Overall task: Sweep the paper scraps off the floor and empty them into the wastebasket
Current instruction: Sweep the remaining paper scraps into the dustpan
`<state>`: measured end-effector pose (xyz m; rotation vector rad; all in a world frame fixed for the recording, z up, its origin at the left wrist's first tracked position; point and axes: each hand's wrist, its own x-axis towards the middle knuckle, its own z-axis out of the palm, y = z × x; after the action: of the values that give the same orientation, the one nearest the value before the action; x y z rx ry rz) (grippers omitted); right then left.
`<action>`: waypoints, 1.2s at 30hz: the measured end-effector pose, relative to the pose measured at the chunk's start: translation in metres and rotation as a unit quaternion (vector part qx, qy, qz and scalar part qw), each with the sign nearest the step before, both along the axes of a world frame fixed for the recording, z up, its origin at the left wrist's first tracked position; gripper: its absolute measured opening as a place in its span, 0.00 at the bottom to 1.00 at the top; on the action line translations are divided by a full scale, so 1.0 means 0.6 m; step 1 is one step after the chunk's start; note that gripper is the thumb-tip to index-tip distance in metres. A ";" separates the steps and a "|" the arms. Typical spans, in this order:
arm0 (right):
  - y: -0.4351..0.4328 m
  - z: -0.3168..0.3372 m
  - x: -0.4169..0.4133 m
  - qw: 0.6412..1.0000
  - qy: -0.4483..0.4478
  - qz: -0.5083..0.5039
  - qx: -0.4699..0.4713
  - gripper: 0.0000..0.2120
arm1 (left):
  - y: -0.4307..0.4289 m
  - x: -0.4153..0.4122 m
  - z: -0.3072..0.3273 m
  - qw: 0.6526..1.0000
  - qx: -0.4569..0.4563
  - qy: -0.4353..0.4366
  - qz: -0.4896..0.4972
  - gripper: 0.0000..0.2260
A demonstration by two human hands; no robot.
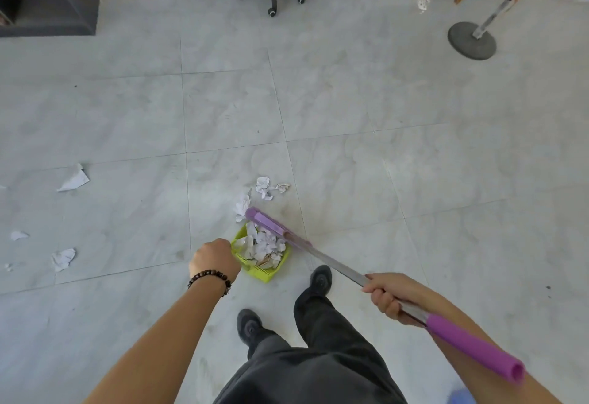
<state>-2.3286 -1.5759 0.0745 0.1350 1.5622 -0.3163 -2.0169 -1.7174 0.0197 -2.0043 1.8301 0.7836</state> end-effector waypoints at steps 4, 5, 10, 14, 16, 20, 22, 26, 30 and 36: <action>0.025 0.029 -0.014 0.999 -0.008 -0.032 -0.024 0.11 | 0.005 0.011 0.005 1.000 0.008 0.007 -0.009 0.09; 0.026 0.030 -0.009 0.999 -0.004 -0.025 -0.032 0.11 | 0.007 0.015 0.007 1.000 0.013 0.009 -0.010 0.09; 0.002 0.015 0.016 0.995 0.049 0.069 -0.057 0.08 | 0.044 0.045 0.016 0.998 0.041 0.038 0.020 0.09; -0.037 -0.010 0.005 0.985 0.084 0.142 -0.055 0.04 | 0.099 0.057 0.022 0.997 0.037 0.046 0.054 0.10; -0.052 -0.027 -0.002 0.981 0.096 0.164 -0.050 0.07 | 0.130 0.052 0.026 0.996 0.033 0.038 0.072 0.09; -0.055 -0.076 -0.030 0.961 0.133 0.228 -0.084 0.10 | 0.192 0.031 0.028 0.991 0.032 0.026 0.125 0.09; -0.048 -0.099 -0.048 0.943 0.147 0.281 -0.104 0.09 | 0.224 0.021 0.020 0.988 0.032 0.023 0.152 0.09; -0.019 -0.134 -0.083 0.919 0.140 0.352 -0.108 0.05 | 0.278 -0.011 0.011 0.984 0.048 0.010 0.170 0.09; 0.035 -0.124 -0.084 0.853 0.139 0.492 -0.101 0.15 | 0.314 -0.051 0.013 0.979 0.061 0.004 0.194 0.06; 0.095 -0.077 -0.103 0.843 0.083 0.529 -0.058 0.12 | 0.367 -0.097 0.003 0.972 0.045 0.003 0.230 0.10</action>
<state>-2.3903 -1.5187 0.0282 -0.8578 1.5533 0.4702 -2.0752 -1.4974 0.0212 -2.3986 1.3111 0.9728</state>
